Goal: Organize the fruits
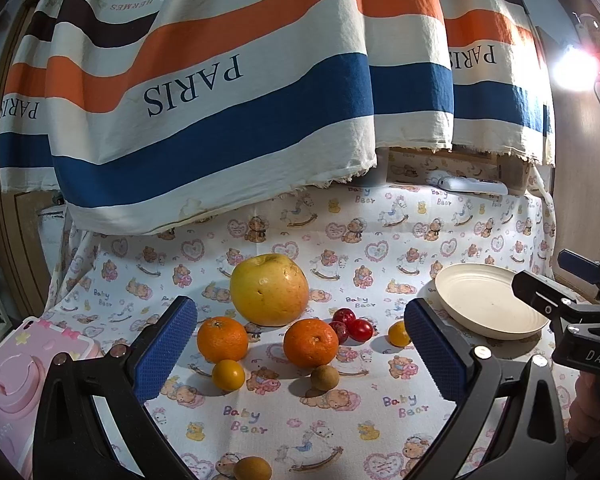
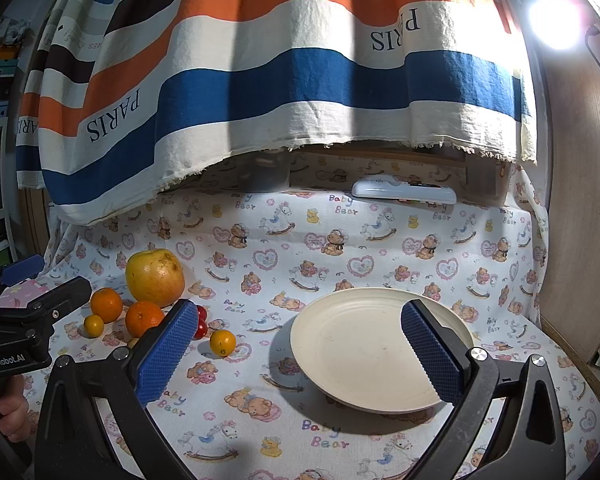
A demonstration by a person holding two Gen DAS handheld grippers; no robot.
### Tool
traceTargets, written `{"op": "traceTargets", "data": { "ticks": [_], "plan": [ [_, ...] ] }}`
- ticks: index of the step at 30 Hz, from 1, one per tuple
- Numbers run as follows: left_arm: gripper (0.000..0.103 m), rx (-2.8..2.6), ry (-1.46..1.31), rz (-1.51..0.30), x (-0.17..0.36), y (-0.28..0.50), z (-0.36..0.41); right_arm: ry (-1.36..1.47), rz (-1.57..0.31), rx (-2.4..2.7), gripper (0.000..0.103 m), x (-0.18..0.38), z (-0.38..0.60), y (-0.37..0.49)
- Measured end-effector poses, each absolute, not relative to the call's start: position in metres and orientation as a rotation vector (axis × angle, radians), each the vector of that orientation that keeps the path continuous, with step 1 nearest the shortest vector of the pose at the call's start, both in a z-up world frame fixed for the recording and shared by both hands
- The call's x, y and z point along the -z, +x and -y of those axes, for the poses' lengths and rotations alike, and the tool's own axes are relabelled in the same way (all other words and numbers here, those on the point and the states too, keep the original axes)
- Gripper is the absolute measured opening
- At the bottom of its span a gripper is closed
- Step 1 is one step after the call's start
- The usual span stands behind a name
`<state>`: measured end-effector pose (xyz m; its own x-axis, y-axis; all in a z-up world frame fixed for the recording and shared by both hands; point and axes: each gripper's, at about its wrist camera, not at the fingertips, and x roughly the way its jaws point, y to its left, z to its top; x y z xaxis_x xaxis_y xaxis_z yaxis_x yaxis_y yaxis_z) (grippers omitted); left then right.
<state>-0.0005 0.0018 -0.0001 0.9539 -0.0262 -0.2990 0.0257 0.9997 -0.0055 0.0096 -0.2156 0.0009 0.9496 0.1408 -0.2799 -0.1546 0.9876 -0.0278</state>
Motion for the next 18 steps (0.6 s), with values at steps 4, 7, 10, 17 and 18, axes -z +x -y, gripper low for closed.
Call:
{"op": "traceTargets", "data": {
  "ticks": [4,7,10,17,18],
  "plan": [
    [0.103,0.021,-0.003,-0.304,0.0002,-0.0004,-0.0028,-0.049,-0.281,-0.15,0.102,-0.0012,0.2156,0.0094],
    [0.103,0.022,-0.006,-0.305,-0.0005,-0.0016,-0.0029,-0.05,-0.281,-0.149,0.102,-0.0014,0.2153,0.0093],
    [0.103,0.027,-0.001,-0.305,-0.0009,-0.0027,-0.0018,-0.048,-0.28,-0.146,0.102,-0.0015,0.2158,0.0095],
    [0.103,0.034,-0.003,-0.321,0.0001,-0.0015,-0.0027,-0.047,-0.281,-0.146,0.102,-0.0013,0.2163,0.0101],
    [0.103,0.031,0.002,-0.327,0.0005,-0.0016,-0.0032,-0.047,-0.281,-0.146,0.102,-0.0012,0.2163,0.0098]
  ]
}}
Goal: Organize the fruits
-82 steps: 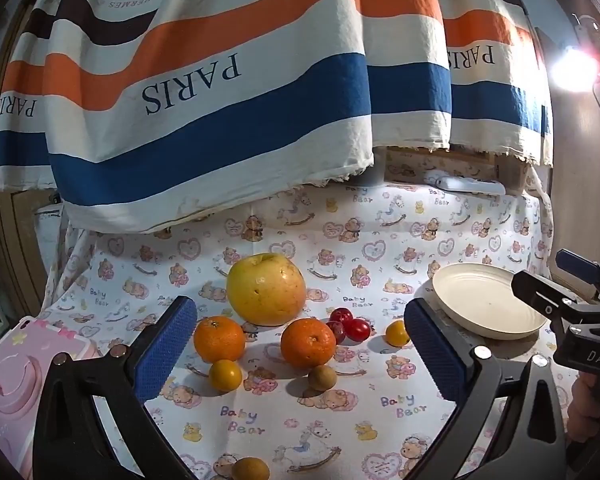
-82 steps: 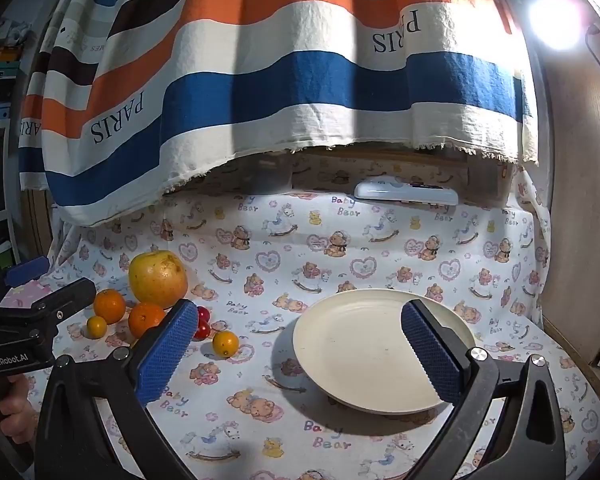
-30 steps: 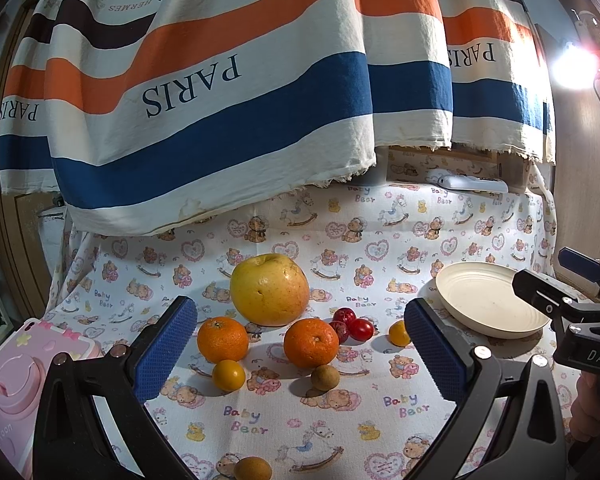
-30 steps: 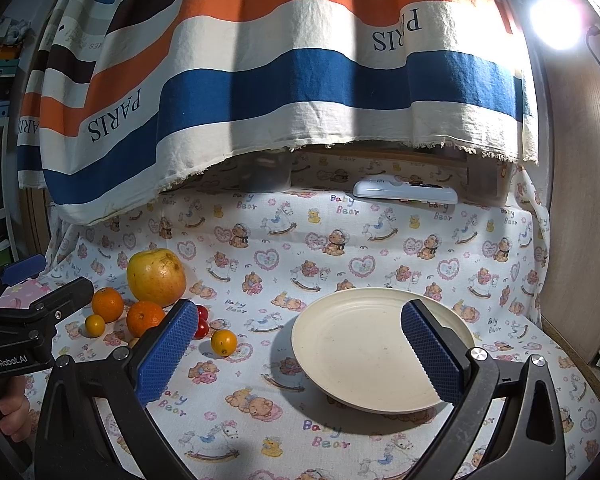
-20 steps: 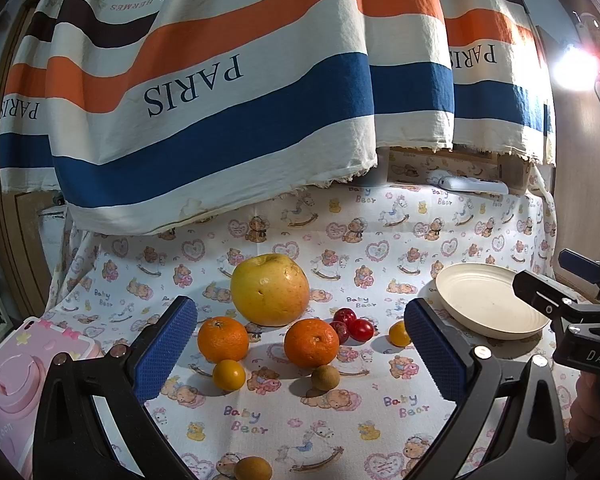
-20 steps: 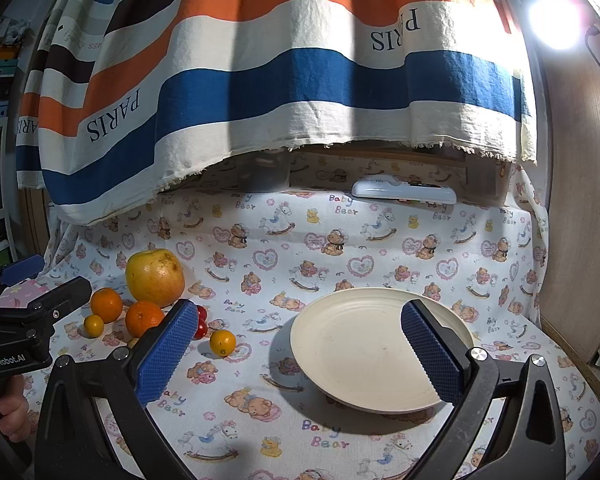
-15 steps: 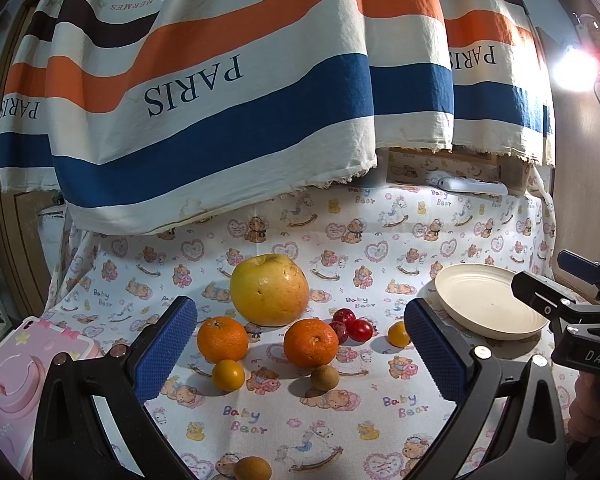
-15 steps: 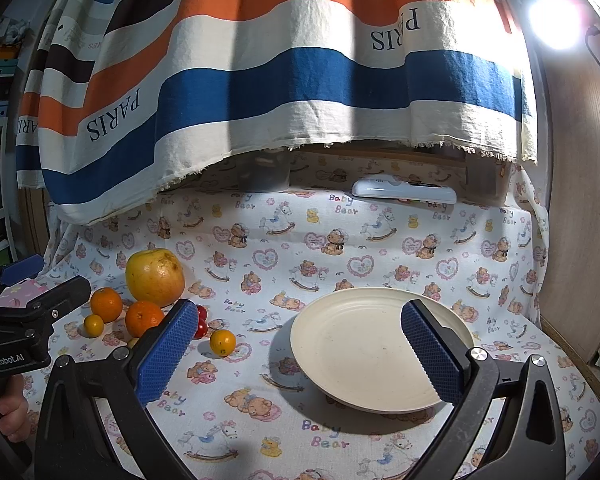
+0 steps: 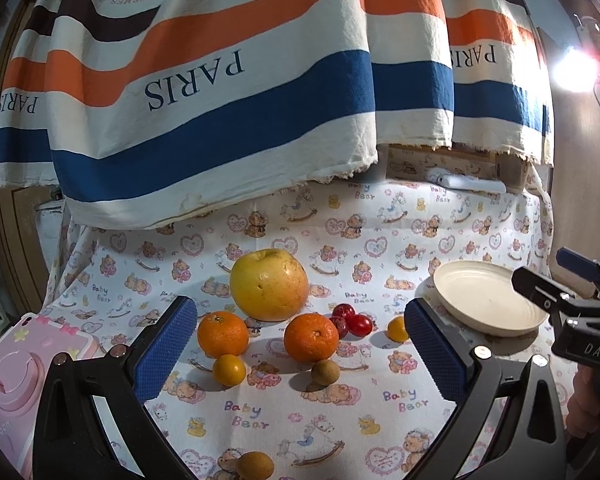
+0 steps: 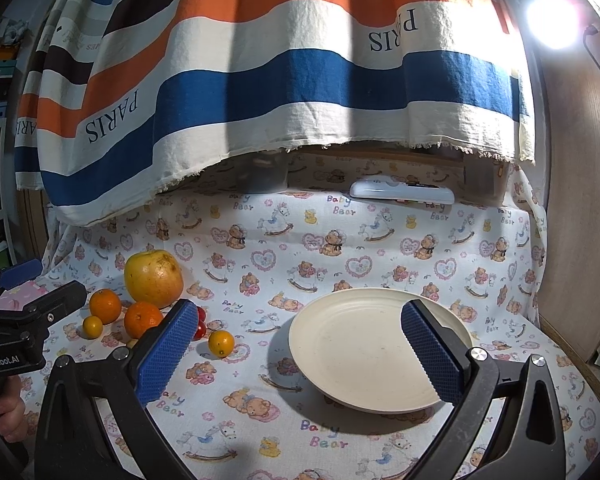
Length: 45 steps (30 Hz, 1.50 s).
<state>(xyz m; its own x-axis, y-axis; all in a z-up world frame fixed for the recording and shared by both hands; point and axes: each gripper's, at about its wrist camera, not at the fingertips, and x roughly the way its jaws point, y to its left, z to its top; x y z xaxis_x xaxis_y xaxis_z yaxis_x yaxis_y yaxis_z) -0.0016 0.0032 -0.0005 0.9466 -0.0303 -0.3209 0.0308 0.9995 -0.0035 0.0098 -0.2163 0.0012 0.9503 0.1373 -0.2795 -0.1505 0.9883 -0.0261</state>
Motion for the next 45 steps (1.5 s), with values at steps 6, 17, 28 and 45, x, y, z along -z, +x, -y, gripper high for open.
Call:
{"op": "traceTargets", "data": {
  "ticks": [6,17,28,45],
  "plan": [
    [0.103,0.03,0.011,-0.285,-0.01,-0.012,-0.007,-0.048,-0.281,-0.149,0.102,-0.001,0.216,0.01],
    [0.103,0.007,-0.105,-0.309,-0.038,-0.015,-0.039,-0.049,-0.283,-0.151,0.102,-0.001,0.216,0.01],
    [0.103,-0.102,-0.161,-0.544,-0.029,0.015,-0.074,-0.041,-0.294,-0.166,0.102,-0.001,0.217,0.012],
    [0.09,-0.07,-0.186,-0.73,-0.001,0.049,-0.079,-0.028,-0.356,-0.204,0.102,-0.022,0.216,0.019]
  ]
}}
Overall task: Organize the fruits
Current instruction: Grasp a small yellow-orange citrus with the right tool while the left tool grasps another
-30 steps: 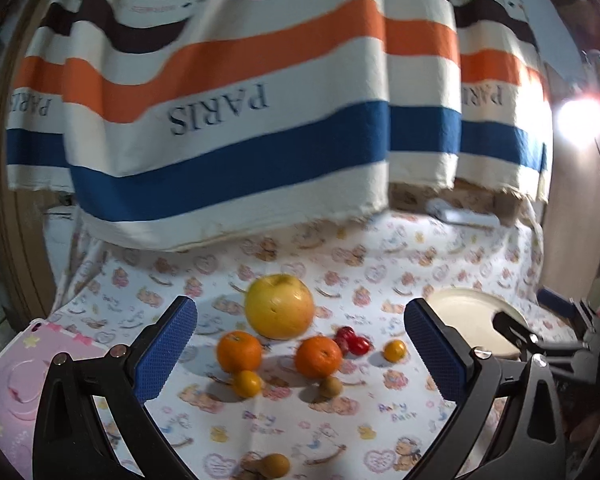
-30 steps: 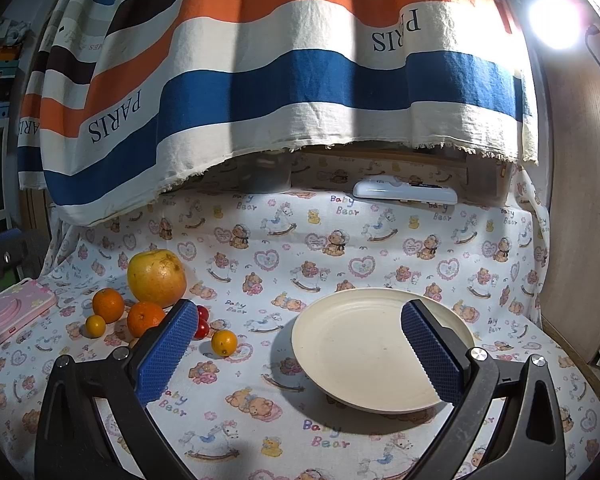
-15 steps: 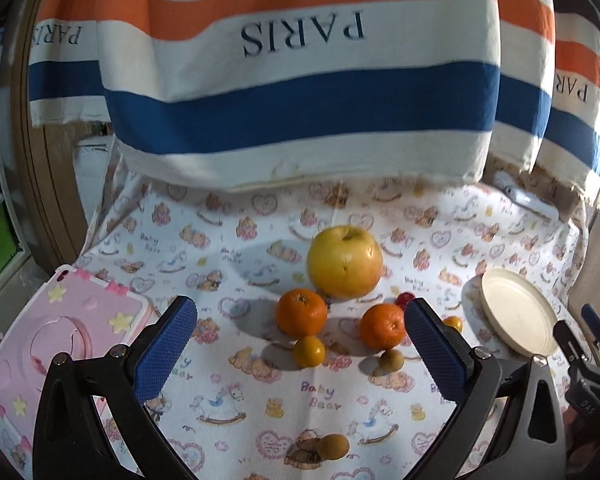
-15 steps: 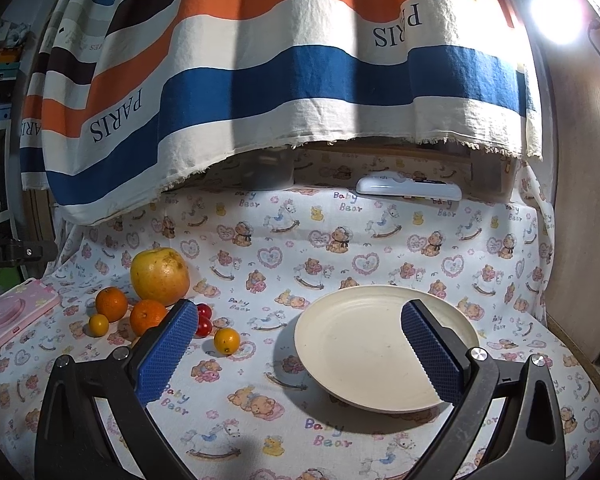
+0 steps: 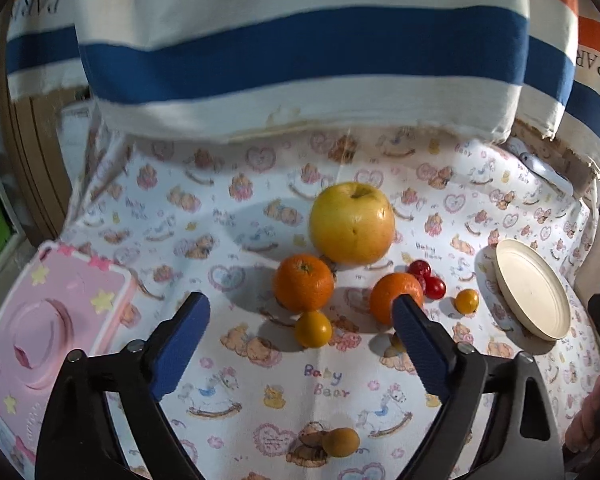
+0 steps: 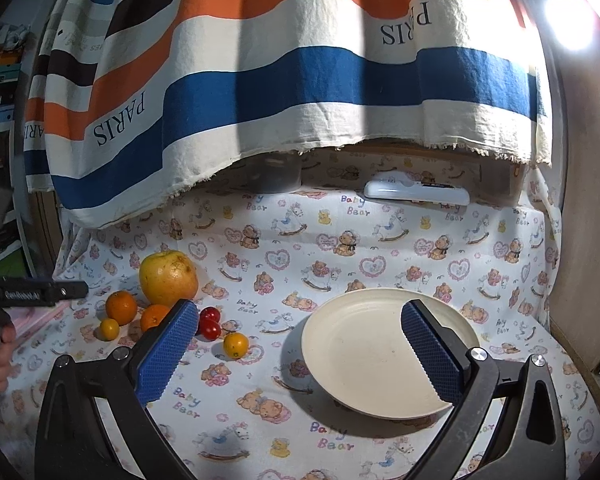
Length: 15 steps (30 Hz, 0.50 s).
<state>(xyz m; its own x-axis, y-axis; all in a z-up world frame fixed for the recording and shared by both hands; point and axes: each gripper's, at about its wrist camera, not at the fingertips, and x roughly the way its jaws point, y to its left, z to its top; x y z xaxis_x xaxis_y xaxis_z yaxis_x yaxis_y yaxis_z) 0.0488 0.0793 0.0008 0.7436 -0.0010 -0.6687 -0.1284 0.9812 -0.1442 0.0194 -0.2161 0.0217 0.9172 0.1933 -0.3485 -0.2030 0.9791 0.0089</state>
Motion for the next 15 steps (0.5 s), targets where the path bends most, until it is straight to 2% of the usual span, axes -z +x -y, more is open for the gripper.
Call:
{"op": "traceTargets", "data": {
  "ticks": [3,7,11,15],
  "plan": [
    [0.085,-0.067,-0.207,-0.75,0.003,0.051,-0.082,0.02,-0.413,-0.246,0.102,-0.033,0.214,0.028],
    [0.084,-0.09,-0.209,-0.742,0.004,0.052,-0.085,0.035,-0.471,-0.298,0.093,-0.044,0.198,0.042],
    [0.075,-0.091,-0.217,-0.77,0.01,0.057,-0.087,0.021,-0.497,-0.33,0.087,-0.046,0.177,0.053],
    [0.072,-0.083,-0.233,-0.79,0.015,0.06,-0.088,0.026,-0.534,-0.363,0.076,-0.038,0.158,0.069]
  ]
}}
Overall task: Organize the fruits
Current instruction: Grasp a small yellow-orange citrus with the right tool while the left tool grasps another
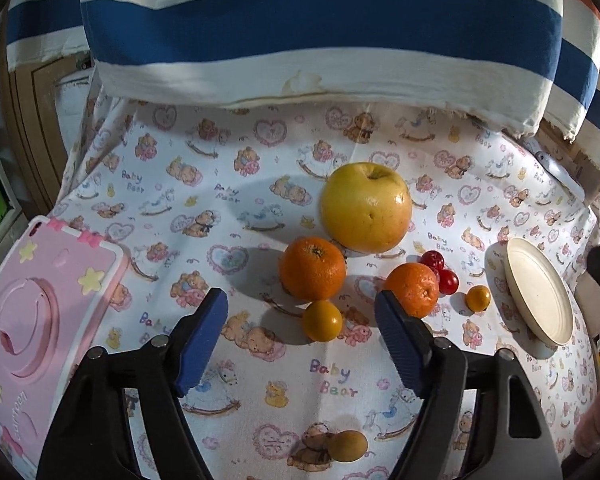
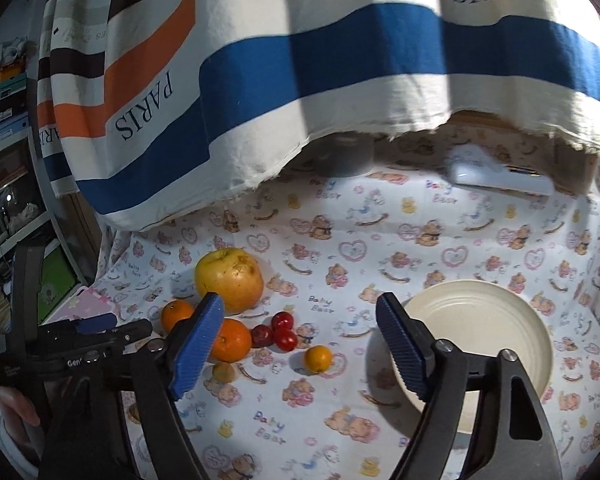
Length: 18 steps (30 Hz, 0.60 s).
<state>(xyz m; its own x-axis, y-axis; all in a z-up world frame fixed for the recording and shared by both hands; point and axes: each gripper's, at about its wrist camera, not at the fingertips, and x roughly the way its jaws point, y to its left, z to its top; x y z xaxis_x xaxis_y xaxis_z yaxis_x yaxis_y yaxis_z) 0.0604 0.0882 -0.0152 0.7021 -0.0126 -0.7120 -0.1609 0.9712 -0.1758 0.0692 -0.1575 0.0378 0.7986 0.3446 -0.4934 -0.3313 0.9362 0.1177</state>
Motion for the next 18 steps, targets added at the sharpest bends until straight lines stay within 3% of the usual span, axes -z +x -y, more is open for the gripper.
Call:
{"op": "traceTargets", "data": {
  "ticks": [13,18],
  "plan": [
    [0.067,-0.054,-0.2,-0.877,0.032,0.073,-0.081,0.007,-0.76,-0.384,0.043,0.034,0.144,0.115],
    [0.063,-0.041,-0.182,-0.883,0.033,0.074,-0.077,0.035,-0.799,-0.426,0.042,0.045,0.146,0.122]
  ]
}}
